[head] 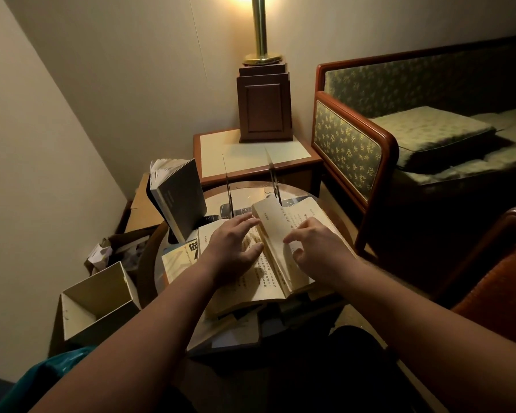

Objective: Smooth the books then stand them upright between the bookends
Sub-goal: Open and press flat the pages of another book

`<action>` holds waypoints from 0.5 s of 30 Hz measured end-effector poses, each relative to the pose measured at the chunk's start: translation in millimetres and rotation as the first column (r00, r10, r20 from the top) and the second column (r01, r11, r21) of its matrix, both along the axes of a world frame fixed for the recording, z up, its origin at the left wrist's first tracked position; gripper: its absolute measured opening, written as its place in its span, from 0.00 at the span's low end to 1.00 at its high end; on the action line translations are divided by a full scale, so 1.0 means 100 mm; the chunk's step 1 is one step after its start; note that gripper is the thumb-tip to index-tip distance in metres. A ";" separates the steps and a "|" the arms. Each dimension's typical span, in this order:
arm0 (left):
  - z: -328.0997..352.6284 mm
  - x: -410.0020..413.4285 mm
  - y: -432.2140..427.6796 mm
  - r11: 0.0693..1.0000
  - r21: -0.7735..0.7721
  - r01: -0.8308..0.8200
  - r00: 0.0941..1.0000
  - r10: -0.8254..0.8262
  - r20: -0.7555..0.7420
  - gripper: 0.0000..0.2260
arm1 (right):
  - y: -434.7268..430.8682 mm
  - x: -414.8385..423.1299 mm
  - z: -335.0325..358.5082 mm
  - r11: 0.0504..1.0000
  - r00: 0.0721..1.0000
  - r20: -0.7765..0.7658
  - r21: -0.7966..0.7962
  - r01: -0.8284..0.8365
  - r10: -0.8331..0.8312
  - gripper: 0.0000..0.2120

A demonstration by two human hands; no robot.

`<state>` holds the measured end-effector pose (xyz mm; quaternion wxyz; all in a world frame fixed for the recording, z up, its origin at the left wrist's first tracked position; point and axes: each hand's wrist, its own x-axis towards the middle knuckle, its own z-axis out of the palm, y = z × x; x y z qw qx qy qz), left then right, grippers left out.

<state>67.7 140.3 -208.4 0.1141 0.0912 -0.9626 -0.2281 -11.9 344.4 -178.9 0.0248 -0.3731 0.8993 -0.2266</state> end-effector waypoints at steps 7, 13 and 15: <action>-0.12 -0.08 -0.06 0.991 -0.131 0.013 0.986 0.009 0.166 0.33 | -0.02 0.02 -0.04 0.995 0.990 -0.132 0.086 -0.045 0.056 0.12; -0.20 -0.07 -0.08 0.979 -0.203 0.022 0.979 0.019 0.201 0.31 | -0.10 0.11 -0.09 0.975 0.972 -0.219 0.218 -0.032 0.081 0.30; -0.20 -0.07 -0.07 0.978 -0.207 0.024 0.979 0.019 0.204 0.30 | -0.11 0.12 -0.09 0.973 0.970 -0.230 0.231 -0.023 0.077 0.30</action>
